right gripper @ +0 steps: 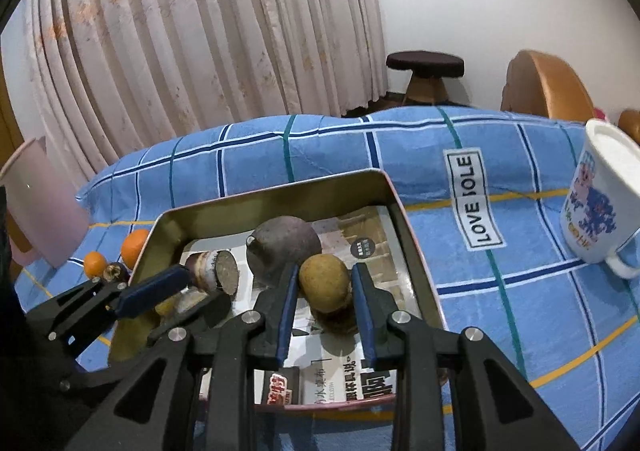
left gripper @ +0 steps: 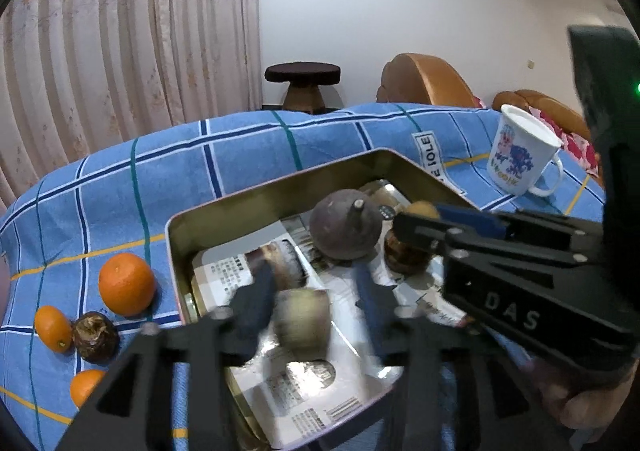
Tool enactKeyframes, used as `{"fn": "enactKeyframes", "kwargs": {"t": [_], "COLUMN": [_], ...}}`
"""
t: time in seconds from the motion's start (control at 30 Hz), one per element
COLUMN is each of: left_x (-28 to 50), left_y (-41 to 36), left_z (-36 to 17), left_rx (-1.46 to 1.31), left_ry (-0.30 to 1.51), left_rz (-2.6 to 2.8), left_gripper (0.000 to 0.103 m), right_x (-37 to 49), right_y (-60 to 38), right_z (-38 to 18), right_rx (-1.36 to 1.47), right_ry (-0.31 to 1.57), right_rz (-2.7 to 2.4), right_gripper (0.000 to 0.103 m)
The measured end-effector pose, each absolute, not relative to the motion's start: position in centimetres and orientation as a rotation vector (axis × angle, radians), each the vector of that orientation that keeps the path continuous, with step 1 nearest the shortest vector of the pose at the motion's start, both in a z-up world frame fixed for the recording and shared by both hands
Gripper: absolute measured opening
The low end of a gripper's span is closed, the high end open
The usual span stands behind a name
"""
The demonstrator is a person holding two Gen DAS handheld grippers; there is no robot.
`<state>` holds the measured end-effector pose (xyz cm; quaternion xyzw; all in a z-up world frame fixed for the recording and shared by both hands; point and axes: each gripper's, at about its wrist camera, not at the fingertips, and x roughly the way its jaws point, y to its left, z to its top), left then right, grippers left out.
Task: Organize fruits
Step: 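Carry the kiwi and taro slice into the tin box with both grippers, then open both grippers over the tin box and withdraw toward the oranges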
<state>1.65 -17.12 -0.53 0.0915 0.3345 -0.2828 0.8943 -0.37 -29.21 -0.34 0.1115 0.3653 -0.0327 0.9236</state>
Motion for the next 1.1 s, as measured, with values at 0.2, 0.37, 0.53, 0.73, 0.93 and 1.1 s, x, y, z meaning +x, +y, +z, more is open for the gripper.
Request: {"fn": "enactKeyframes", "kwargs": {"t": [0.2, 0.37, 0.53, 0.73, 0.93, 1.1], "left_x": [1.0, 0.7, 0.8, 0.9, 2.0, 3.0], "left_y": [-16.8, -16.1, -14.2, -10.8, -6.5, -3.0], "left_z": [0.2, 1.2, 1.8, 2.3, 2.1, 2.0], "left_rx": [0.189, 0.169, 0.129, 0.127, 0.113, 0.104], "left_ry": [0.63, 0.591, 0.58, 0.545, 0.55, 0.55], "left_rz": [-0.558, -0.534, -0.497, -0.44, -0.365, -0.303], "left_gripper": [0.099, 0.1, 0.1, 0.1, 0.101, 0.101], "right_x": [-0.7, -1.5, -2.3, -2.2, -3.0, -3.4], "right_y": [-29.7, -29.9, -29.9, -28.2, -25.9, -23.1], "right_z": [0.0, 1.2, 2.0, 1.5, 2.2, 2.6], "right_rx": [0.283, 0.299, 0.291, 0.207, 0.18, 0.18], "right_ry": [0.72, 0.649, 0.572, 0.562, 0.508, 0.489], "right_rz": [-0.053, -0.051, -0.071, -0.116, -0.117, -0.09], "right_gripper": [0.069, 0.07, 0.07, 0.07, 0.07, 0.07]}}
